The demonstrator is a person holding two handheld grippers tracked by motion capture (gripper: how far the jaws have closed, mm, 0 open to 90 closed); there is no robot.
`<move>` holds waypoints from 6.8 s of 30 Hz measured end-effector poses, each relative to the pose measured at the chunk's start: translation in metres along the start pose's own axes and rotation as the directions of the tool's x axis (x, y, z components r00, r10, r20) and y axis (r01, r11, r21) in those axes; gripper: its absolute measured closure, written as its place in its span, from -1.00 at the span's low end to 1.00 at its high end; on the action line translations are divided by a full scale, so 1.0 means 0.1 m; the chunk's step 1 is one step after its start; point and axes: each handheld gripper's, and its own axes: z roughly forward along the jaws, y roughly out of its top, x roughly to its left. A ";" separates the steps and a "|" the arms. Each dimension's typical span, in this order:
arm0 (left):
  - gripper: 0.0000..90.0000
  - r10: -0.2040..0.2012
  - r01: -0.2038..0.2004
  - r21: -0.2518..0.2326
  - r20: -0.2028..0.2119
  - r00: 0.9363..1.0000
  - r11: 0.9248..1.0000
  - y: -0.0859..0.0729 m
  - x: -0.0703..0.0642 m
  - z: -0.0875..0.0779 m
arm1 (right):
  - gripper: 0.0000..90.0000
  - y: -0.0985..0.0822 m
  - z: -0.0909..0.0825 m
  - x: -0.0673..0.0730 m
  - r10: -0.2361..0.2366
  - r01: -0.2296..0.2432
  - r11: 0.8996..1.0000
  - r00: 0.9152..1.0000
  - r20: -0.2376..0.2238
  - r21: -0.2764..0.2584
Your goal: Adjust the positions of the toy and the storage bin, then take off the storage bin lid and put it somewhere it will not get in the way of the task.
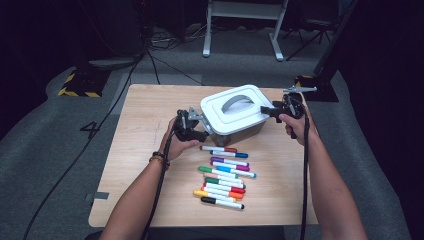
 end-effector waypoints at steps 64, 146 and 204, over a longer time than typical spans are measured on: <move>-0.61 0.050 -0.053 0.089 0.033 0.998 0.995 -0.80 0.14 -0.82 | -0.56 -1.12 -0.81 0.25 -0.213 0.213 0.977 0.976 0.044 0.015; -0.67 0.066 -0.089 0.119 0.183 0.981 0.989 -1.29 -0.21 -0.76 | -0.35 0.50 0.14 0.77 -0.387 0.386 0.922 0.921 -0.051 -0.025; -0.67 0.073 -0.096 0.119 0.187 0.980 0.988 -1.30 -0.21 -0.77 | 0.63 0.70 0.49 1.14 -0.492 0.492 0.871 0.871 0.015 -0.009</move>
